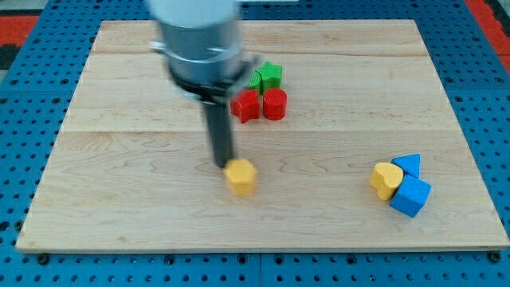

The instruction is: Push the yellow hexagon into the blue cube

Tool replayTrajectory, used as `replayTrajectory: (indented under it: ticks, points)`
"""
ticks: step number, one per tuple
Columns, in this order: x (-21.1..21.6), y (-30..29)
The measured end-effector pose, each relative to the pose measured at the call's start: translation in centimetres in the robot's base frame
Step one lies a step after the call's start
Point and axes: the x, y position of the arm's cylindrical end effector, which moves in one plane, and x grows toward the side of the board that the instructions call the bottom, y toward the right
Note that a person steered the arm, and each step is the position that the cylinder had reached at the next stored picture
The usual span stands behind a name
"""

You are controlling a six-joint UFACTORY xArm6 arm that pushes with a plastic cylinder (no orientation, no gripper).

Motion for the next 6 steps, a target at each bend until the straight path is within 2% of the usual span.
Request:
replayTrajectory:
  ticks: [2, 3, 4, 5, 6]
  points:
    - [4.2, -1.1]
    - [5.1, 9.0]
    - [7.0, 11.6]
    - [7.7, 13.1]
    - [4.9, 11.2]
